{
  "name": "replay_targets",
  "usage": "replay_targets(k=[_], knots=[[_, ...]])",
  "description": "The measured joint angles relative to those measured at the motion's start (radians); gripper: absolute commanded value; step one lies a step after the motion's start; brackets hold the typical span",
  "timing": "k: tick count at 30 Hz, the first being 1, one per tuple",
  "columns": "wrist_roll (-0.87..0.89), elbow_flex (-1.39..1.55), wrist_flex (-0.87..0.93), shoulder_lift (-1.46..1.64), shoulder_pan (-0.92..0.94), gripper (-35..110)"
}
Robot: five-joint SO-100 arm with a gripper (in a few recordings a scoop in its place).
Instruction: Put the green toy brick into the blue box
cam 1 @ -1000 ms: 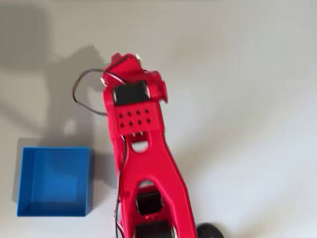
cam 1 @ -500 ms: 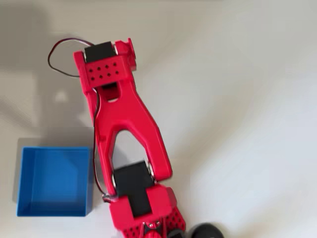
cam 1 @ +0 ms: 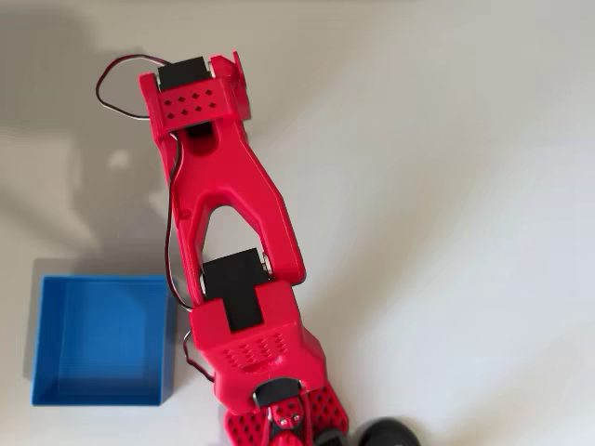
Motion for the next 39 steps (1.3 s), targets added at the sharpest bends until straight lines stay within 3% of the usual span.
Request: replay_targets(k=[11,39], knots=[[0.002,-0.049,0.012,-0.061,0.0,0],[0.126,-0.077,0.038,-0.063,-0.049,0]])
